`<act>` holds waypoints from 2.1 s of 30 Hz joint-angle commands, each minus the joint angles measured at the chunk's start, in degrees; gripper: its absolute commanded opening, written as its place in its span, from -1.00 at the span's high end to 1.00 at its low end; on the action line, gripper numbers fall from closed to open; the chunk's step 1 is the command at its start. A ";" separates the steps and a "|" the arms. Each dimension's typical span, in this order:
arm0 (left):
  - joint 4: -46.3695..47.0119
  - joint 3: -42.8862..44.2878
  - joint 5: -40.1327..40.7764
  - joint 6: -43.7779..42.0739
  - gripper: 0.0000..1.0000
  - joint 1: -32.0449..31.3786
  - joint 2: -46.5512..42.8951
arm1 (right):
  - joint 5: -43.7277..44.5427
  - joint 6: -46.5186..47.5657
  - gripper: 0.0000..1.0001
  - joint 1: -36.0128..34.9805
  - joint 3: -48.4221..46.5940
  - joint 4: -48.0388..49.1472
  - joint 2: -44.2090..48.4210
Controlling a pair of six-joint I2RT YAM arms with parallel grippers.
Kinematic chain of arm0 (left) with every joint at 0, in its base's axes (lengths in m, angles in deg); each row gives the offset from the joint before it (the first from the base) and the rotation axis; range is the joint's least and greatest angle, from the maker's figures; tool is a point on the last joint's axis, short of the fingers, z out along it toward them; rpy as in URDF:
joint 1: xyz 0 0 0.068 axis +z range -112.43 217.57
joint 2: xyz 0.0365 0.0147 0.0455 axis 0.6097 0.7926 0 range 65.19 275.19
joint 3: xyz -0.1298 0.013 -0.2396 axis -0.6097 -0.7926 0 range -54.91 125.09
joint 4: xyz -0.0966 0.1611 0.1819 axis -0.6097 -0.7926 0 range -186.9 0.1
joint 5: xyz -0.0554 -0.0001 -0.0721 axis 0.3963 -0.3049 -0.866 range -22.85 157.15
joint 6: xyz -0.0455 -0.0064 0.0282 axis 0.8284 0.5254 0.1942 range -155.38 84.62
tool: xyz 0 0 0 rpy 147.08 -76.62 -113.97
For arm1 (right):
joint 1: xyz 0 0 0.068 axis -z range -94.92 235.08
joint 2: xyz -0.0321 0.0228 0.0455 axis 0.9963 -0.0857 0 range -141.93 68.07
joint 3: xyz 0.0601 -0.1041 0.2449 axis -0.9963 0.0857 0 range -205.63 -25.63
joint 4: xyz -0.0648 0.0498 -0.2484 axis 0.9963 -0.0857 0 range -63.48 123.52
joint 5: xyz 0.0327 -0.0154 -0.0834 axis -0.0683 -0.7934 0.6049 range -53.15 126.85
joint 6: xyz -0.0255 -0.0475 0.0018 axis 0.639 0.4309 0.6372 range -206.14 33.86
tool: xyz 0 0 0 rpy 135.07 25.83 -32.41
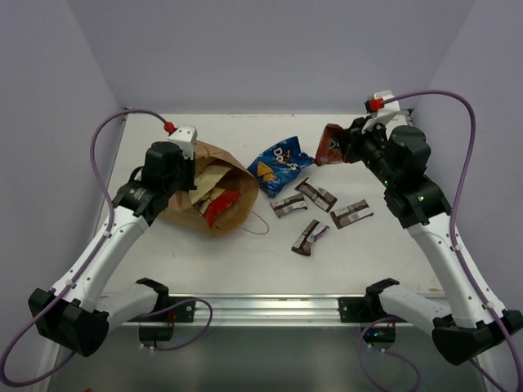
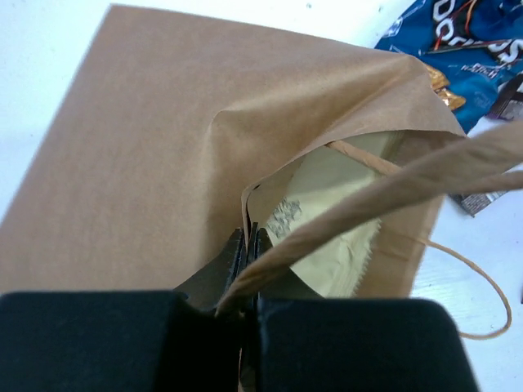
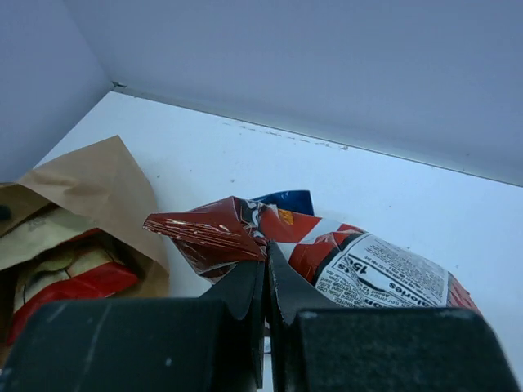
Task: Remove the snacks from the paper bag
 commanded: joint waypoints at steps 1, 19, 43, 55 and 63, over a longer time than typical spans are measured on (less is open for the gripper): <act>-0.93 -1.49 1.95 -1.39 1.00 0.36 1.13 | -5.38 -4.60 1.00 1.01 -4.60 0.67 1.76; -7.87 8.00 -2.53 -3.50 1.00 0.36 -4.41 | -11.18 -17.96 1.00 20.33 2.77 3.56 -18.87; -6.81 5.37 -9.75 -4.47 1.00 0.36 -4.41 | 3.57 -29.12 -0.77 -3.72 11.39 3.39 -3.87; -5.23 4.05 -10.45 -2.62 1.00 0.36 -4.76 | 1.29 -43.80 -0.79 -21.56 6.21 7.96 -11.41; -6.02 4.93 -10.80 -1.83 1.00 0.36 -5.20 | -0.73 -53.30 -0.79 -26.58 -2.05 11.21 -25.12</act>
